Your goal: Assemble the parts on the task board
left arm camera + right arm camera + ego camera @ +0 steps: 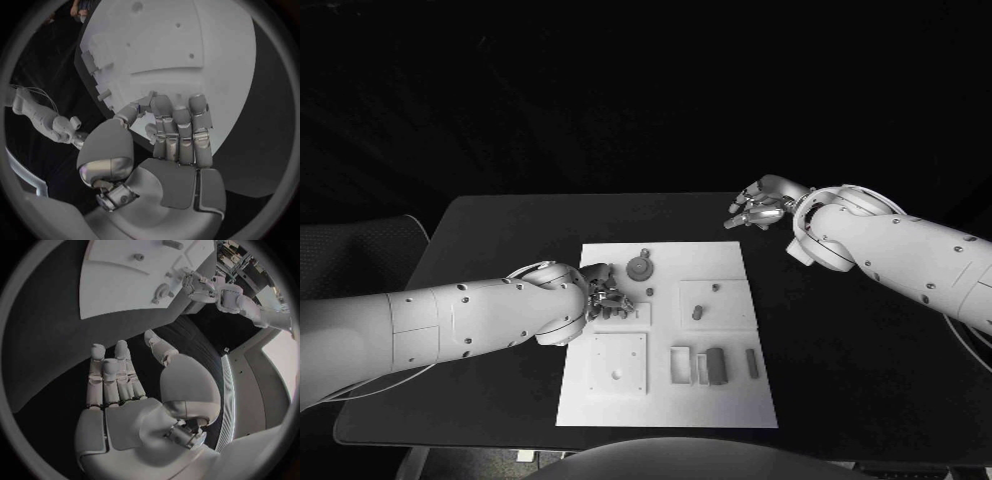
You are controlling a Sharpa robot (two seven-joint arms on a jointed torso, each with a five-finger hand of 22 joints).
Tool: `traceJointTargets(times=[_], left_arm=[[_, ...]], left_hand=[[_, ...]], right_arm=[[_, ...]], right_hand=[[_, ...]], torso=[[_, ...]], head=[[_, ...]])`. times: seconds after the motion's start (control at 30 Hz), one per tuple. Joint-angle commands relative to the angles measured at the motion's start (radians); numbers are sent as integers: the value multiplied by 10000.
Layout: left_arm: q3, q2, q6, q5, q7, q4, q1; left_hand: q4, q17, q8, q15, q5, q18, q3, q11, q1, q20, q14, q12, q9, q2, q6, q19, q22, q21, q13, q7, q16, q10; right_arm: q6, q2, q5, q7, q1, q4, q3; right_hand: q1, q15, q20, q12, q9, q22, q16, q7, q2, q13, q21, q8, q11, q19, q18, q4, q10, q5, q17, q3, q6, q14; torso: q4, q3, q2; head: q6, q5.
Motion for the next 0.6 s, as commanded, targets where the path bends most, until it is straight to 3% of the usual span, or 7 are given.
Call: traceJointTargets(times=[0.03,0.6], left_arm=[[-19,25,-135,250,296,60,-36],[-20,-5,-430,-463,283,157,-59]], left_hand=[[-486,-18,-36,18,-57,201,546,-3,511,-5,-83,50,-2,446,-56,-40,192,-2,-16,-5,55,-32],[-567,-45,-53,13,-158,203,615,-36,571,-11,-55,53,-46,496,-37,-7,205,30,-46,3,86,-25]], right_arm=[[139,1,-43,34,-12,10,4],[162,-3,-38,34,-23,4,4]], right_hand=[[-111,-57,9,56,-14,126,-34,77,7,-15,-35,5,36,-48,164,72,-47,45,-11,16,24,9],[-128,-56,8,60,-17,127,-32,77,15,-17,-36,6,36,-49,164,100,-49,45,-12,12,23,7]], torso=[[-3,4,1],[-1,5,2]], head=[[0,2],[-41,11]])
